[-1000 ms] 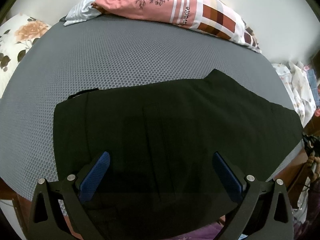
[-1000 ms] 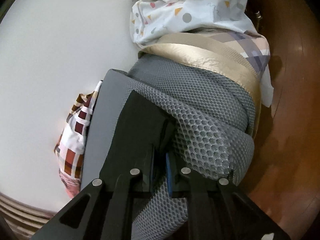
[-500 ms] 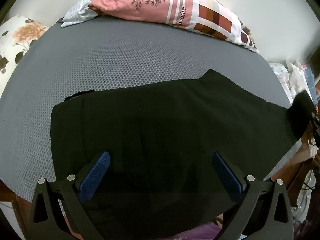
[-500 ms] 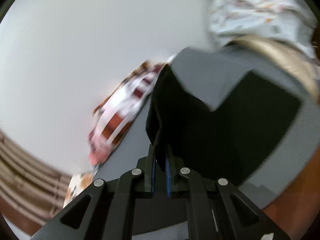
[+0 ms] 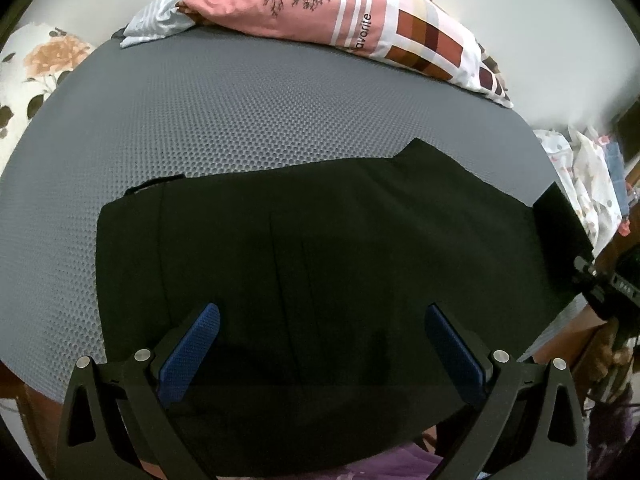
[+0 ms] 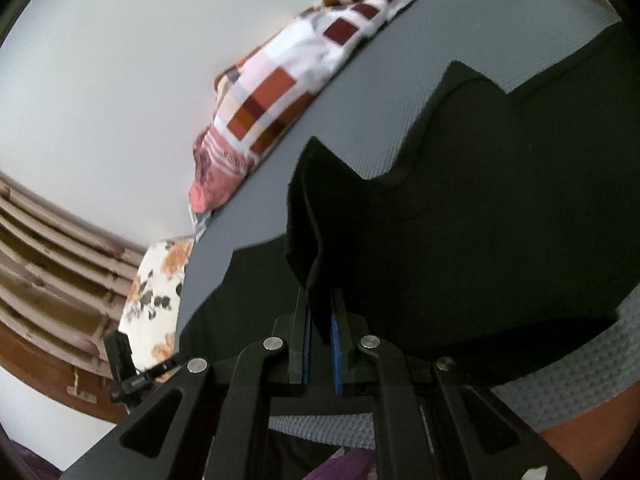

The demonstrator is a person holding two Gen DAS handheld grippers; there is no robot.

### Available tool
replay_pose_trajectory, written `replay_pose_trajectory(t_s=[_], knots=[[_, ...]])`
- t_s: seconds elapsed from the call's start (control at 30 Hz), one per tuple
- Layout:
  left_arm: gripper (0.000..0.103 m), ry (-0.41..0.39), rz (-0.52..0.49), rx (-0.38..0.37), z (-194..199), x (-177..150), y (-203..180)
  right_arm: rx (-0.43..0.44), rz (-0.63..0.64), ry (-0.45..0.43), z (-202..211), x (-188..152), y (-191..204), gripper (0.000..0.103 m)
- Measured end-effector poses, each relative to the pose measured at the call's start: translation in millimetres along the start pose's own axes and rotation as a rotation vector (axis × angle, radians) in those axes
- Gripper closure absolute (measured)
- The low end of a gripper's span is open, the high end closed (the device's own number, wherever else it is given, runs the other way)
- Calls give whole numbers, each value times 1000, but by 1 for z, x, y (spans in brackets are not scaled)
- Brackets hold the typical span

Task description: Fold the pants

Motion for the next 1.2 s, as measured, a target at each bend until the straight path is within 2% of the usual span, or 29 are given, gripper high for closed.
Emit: replay_pose_trajectory(t_s=[0.2, 0.33, 0.5, 0.6, 0.8, 0.93, 1.0, 1.2], knots=[[1, 2, -7, 3, 0, 0, -1, -11, 20, 32, -13, -9, 3, 94], [1, 7, -5, 5, -1, -2, -1, -16, 29, 14, -6, -3, 4, 94], [1, 17, 7, 0, -3, -2, 2, -28, -31, -161, 60, 32, -12, 94], [1, 31, 14, -2, -6, -3, 2, -69, -109, -313, 127, 59, -48, 94], [1, 32, 2, 17, -8, -4, 0, -207, -270, -521, 231, 86, -134, 94], [1, 39, -18, 41, -12, -6, -2, -258, -314, -591, 265, 91, -168, 94], [1, 35, -37, 59, -13, -7, -4, -207, -326, -613, 272, 87, -177, 94], [1, 28, -82, 100, -16, -10, -9, -156, -419, -678, 280, 68, -200, 90]])
Point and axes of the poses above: each gripper's, at about its wrist camera, not at the fingertips, and z roughly against the way its jaws point, y to its left, x to its top, the point moved 6 cm from there along -z, roughly the way its jaws point, and after that the axes turned 14 degrees about x, right-handed, at the moved point
